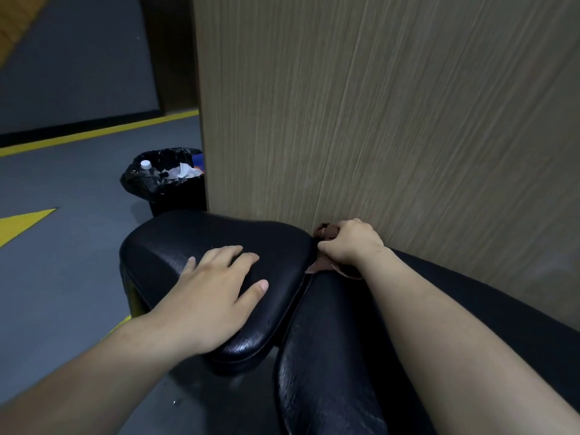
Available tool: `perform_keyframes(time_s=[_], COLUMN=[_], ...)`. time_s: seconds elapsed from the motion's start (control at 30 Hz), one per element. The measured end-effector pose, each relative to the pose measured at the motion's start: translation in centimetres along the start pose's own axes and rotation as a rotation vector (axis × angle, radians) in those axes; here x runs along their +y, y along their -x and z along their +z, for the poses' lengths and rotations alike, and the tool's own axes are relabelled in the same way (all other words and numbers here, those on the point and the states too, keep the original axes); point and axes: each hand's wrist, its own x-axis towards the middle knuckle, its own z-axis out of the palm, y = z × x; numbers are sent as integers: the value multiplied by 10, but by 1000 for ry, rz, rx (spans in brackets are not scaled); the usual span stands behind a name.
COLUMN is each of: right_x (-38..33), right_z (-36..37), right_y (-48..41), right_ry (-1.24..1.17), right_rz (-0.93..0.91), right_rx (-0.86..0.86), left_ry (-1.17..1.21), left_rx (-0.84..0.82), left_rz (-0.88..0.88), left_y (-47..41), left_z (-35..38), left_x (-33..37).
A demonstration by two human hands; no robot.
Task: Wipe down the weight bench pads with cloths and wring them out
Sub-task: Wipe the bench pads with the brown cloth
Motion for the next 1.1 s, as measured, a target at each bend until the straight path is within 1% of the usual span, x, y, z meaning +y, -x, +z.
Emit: perform_keyframes(time_s=[0.1,0.17,0.3,0.43,0.5,0.6,0.7,0.8,0.93,1.0,1.1], right_x=[0,3,10,19,27,42,63,89,105,103,94], right_z=[-1,2,10,11,10,6,-3,-24,-32,-20,-5], right_y=[2,17,69,132,164,206,233,242,232,225,213], right_ry=[36,56,60,37,47,80,94,38,40,-17,-81], right_rz=[-27,-101,-285,-397,-409,-358,-300,-338,-453,-492,-549], right_rx=[-25,2,100,99,102,89,17,-123,-185,-162,-65], left_ry=[-4,-14,-11,-35,-40,-49,-70,-76,-59,-56,-71], left_rx=[6,7,1,-26,-35,-54,-67,-56,-22,0,21], left_rz=[-7,-6,9,32,47,66,84,82,34,6,-33], left_y=[-1,-2,0,5,8,15,21,24,25,24,21], left_z=[-1,-1,0,5,7,11,13,12,4,-2,-11], left_x=[0,1,7,12,13,16,19,18,5,-7,-25])
